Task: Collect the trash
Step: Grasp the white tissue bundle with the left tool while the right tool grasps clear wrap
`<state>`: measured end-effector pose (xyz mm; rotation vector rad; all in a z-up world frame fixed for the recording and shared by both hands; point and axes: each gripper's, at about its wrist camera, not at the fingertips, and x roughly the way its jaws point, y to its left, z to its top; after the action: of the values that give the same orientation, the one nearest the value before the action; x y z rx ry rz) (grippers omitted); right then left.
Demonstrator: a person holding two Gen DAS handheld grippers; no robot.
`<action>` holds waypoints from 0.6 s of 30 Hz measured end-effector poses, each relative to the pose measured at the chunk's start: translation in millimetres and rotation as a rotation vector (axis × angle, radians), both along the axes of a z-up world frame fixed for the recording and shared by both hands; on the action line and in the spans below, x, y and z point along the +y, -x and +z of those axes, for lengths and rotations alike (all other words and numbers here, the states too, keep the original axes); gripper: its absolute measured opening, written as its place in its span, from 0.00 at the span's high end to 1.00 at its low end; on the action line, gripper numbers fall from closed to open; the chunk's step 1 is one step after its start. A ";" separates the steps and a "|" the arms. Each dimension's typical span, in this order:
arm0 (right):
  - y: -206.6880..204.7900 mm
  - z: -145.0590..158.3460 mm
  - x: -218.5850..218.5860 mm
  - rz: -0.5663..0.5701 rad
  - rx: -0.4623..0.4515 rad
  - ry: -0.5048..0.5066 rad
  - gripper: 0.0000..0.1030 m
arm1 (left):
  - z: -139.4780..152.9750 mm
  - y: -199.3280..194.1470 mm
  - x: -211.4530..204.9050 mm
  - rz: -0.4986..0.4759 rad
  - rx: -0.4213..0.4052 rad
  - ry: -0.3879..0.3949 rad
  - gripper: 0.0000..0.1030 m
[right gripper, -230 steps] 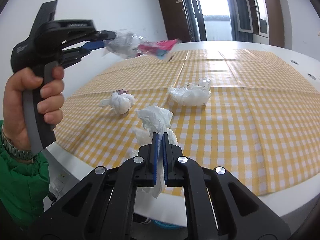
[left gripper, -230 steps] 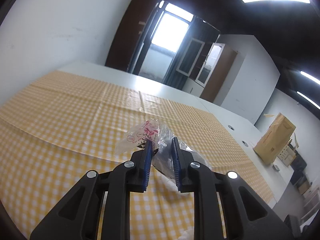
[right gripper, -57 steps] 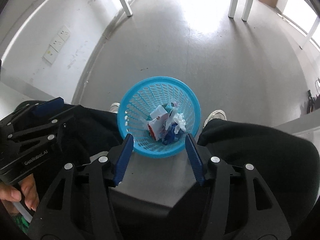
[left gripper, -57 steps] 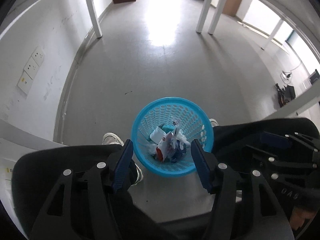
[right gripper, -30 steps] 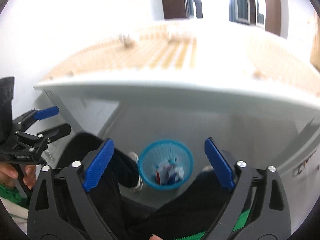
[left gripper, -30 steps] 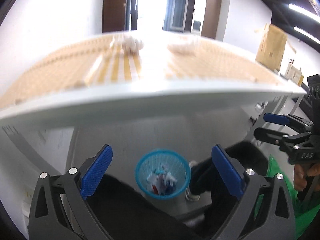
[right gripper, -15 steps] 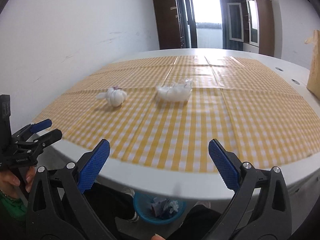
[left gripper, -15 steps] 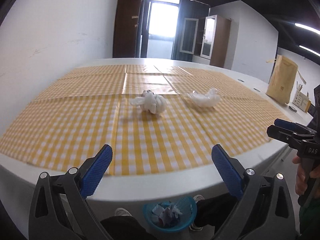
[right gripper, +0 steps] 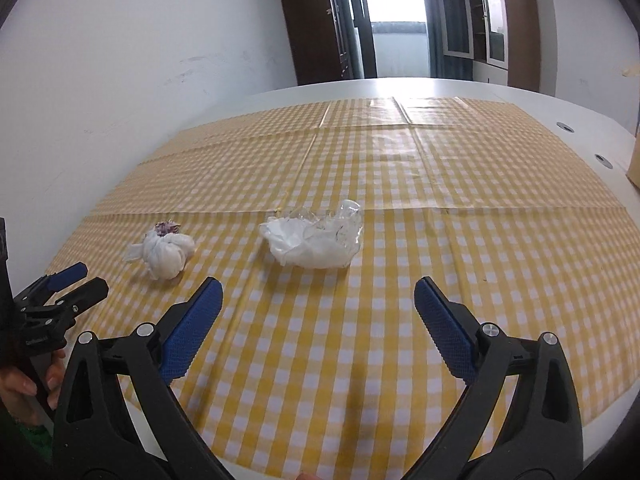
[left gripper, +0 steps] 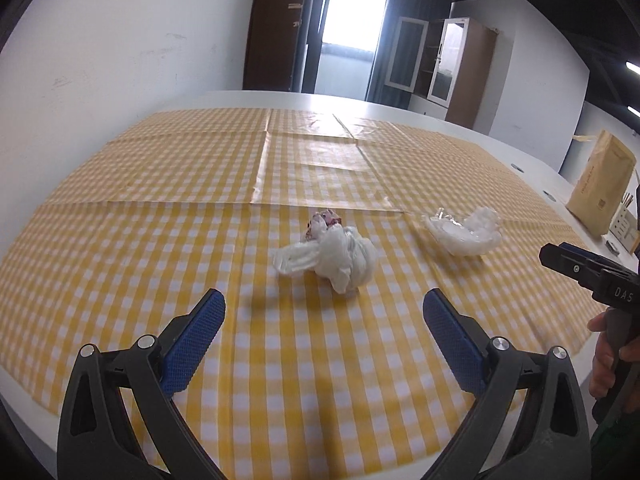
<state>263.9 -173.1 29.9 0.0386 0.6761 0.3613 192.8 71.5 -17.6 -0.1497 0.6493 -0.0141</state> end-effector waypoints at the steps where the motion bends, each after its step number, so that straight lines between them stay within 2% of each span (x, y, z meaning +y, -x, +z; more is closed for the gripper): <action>1: -4.9 -1.1 1.2 0.004 0.010 -0.003 0.11 | -0.4 -4.4 -0.6 -0.001 0.006 -0.005 0.06; 7: -52.6 -6.0 11.4 -0.002 0.091 -0.007 0.21 | -8.8 -37.6 -2.6 -0.001 0.071 -0.023 0.06; 9: -65.0 -7.3 14.1 -0.010 0.105 -0.001 0.31 | -7.1 -47.7 -4.5 0.000 0.075 -0.038 0.07; 14: -90.6 -18.8 19.4 -0.029 0.178 0.018 0.36 | -5.5 -72.0 -5.4 -0.007 0.110 -0.039 0.08; 16: -95.0 -23.9 19.6 -0.035 0.202 0.020 0.47 | -7.1 -77.6 -5.4 -0.018 0.123 -0.028 0.12; 17: -95.6 -26.6 19.8 -0.030 0.213 0.020 0.59 | -8.5 -80.0 -6.3 -0.038 0.127 -0.013 0.13; 18: -94.7 -28.7 20.1 -0.024 0.220 0.022 0.67 | -9.9 -81.2 -7.9 -0.055 0.133 -0.010 0.23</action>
<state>358.7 -153.0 1.2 0.0657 0.8960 0.3290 274.0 63.7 -27.4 -0.1239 0.7859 -0.0546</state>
